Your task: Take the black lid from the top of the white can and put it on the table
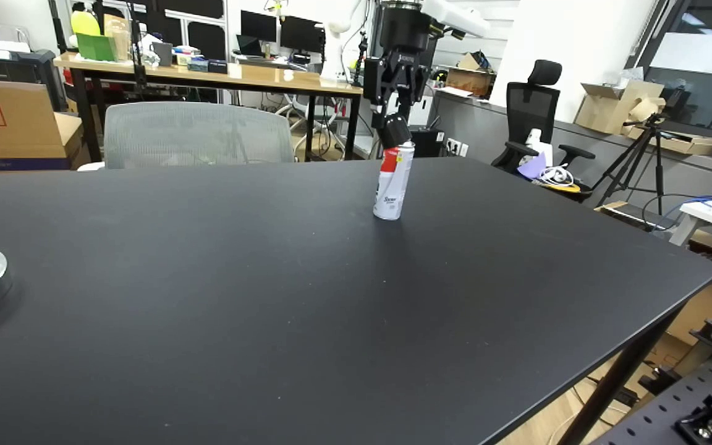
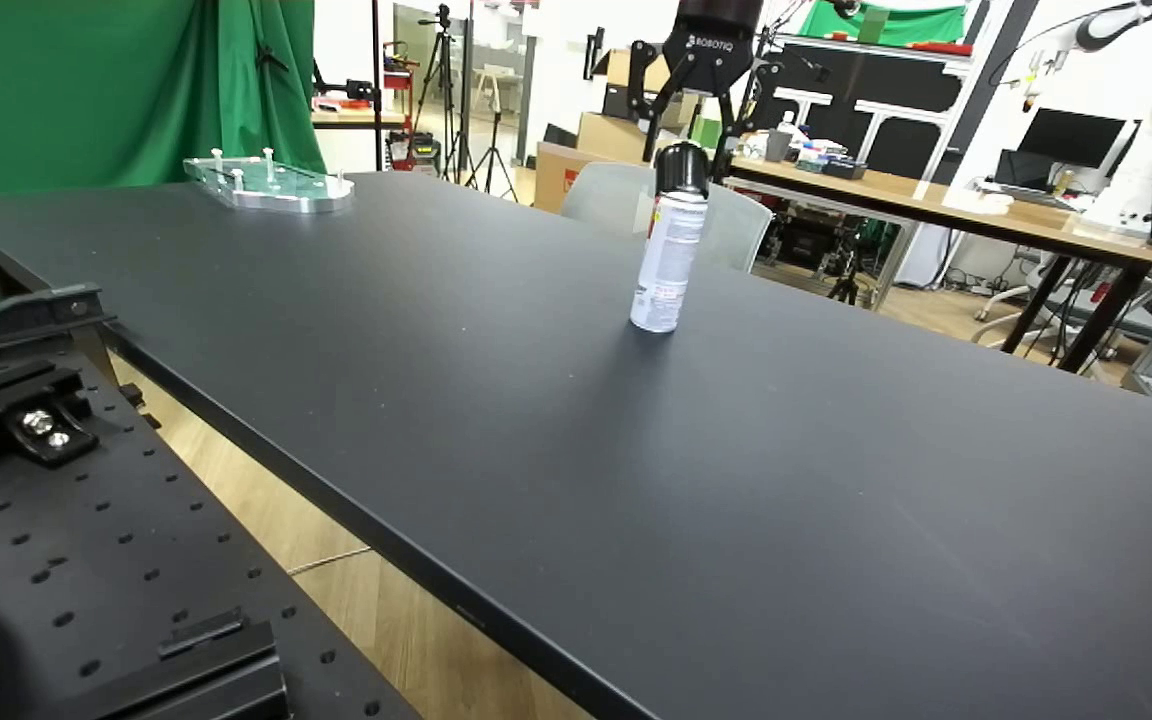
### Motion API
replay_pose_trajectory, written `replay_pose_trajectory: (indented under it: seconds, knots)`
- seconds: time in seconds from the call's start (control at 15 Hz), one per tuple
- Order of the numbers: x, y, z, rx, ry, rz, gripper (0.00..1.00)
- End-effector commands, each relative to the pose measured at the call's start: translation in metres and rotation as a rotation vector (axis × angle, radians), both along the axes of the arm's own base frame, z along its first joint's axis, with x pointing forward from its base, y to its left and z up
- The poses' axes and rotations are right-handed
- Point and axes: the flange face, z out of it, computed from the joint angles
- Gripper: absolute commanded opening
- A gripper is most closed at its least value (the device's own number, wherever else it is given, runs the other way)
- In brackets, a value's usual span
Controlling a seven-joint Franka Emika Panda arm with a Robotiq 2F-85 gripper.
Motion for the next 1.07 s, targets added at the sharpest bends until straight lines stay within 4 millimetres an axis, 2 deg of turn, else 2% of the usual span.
replay_pose_trajectory:
  seconds: [0.0,0.07,0.2,0.47,0.73,1.0]
  knots:
    - [0.003,0.002,0.014,0.002,-0.007,0.019,0.38]
    - [0.002,0.002,0.018,0.001,-0.013,0.019,0.34]
    - [-0.001,0.001,0.028,-0.001,-0.034,0.019,0.34]
    - [-0.012,-0.003,0.059,0.01,-0.088,0.007,0.34]
    - [-0.039,-0.007,0.087,0.072,-0.151,-0.017,0.34]
    - [-0.076,-0.021,0.088,0.227,-0.242,-0.117,0.34]
